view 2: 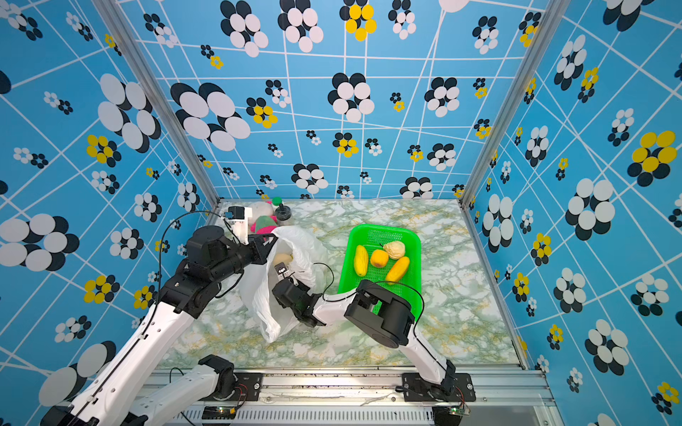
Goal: Untie the knot of the plastic bag and take out the fruit
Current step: 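Lower the open right gripper into the bag around the pale pear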
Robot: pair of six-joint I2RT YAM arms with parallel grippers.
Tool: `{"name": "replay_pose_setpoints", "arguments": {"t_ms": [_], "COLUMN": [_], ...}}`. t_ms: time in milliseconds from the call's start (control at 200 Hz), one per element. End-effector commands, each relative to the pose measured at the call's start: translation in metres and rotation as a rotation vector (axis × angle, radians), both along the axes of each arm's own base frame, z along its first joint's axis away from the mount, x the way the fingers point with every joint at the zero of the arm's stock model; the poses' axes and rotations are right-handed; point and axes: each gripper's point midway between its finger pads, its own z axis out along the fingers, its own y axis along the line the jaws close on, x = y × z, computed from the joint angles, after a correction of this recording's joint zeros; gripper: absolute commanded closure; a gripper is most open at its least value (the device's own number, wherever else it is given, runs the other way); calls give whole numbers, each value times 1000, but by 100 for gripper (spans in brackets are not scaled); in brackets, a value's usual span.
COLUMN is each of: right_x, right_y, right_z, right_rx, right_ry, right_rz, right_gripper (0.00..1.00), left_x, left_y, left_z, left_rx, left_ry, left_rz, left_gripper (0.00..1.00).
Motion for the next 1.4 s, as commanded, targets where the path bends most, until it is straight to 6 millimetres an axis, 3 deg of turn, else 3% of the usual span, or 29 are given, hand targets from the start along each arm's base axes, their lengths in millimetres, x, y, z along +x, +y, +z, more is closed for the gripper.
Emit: {"name": "replay_pose_setpoints", "arguments": {"t_ms": [0,120,265,415,535,670,999,1394], "right_x": [13,19,31,49,65,70,68,59], "right_y": [4,11,20,29,30,33,40,36], "right_z": [-10,-13,-17,-20,-27,-36,-38,-9], "right_rx": [-11,-39,-77,-79,-88,-61,-41,20], "right_ry": [20,20,35,61,110,155,175,143], "right_rz": [12,20,17,1,-26,-16,20,50], "right_gripper": [22,9,3,1,1,2,17,41], "left_x": [4,5,9,11,7,5,1,0], "left_y": [-4,-4,-8,-14,-14,-18,-17,-13], "left_z": [14,14,11,2,6,4,3,-4], "left_rx": [-11,-12,-15,-30,-36,-59,-48,-38], "left_ry": [-44,-45,-36,-5,-5,-7,-12,-2], "left_rz": [-25,-22,-31,-55,-67,-89,-92,-74], "left_gripper": [100,100,100,100,100,100,100,100]}}
